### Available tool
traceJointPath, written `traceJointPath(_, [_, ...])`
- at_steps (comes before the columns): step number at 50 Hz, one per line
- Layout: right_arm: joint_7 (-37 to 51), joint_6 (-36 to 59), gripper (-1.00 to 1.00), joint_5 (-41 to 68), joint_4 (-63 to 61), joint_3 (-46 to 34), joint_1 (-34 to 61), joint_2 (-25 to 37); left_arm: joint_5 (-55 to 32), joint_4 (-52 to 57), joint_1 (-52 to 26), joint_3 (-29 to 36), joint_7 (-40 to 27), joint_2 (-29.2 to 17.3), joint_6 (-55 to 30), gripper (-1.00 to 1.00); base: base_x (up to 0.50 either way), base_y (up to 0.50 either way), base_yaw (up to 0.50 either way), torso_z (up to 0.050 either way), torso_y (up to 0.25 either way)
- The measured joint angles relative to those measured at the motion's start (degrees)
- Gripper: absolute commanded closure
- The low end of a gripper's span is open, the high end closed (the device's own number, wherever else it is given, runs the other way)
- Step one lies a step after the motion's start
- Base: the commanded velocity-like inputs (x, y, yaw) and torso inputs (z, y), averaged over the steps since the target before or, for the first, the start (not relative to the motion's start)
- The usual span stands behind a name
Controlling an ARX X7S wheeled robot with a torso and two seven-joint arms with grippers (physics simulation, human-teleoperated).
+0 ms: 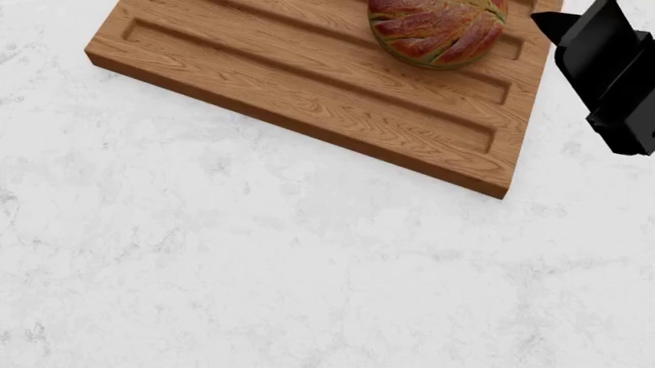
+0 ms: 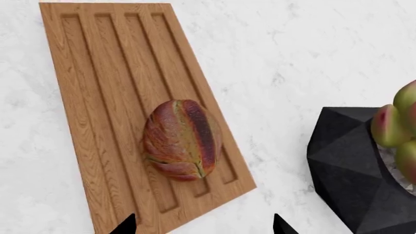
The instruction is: Place all breads on the cutting board.
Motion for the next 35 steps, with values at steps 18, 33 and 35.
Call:
traceJointPath(18, [1.3,1.0,-1.0,1.7,-0.6,1.3,-1.0,0.3,-14.1,4.1,3.5,12.0,-5.1,1.2,0.4,1.0,0.0,0.0,0.0,0.0,0.0])
traceJointPath(33, [3.2,2.1,-1.0,3.4,-2.2,3.0,-2.4,1.2,-15.0,6.5,6.4,15.2,-5.1,1.4,-0.4,1.0,0.0,0.0,0.0,0.0,0.0])
traceJointPath(35, [3.4,2.5,-1.0,3.7,-2.5,3.2,-2.4,1.3,-14.8,6.6,6.6,15.3,-5.0,1.4,-0.5,1.0,0.0,0.0,0.0,0.0,0.0])
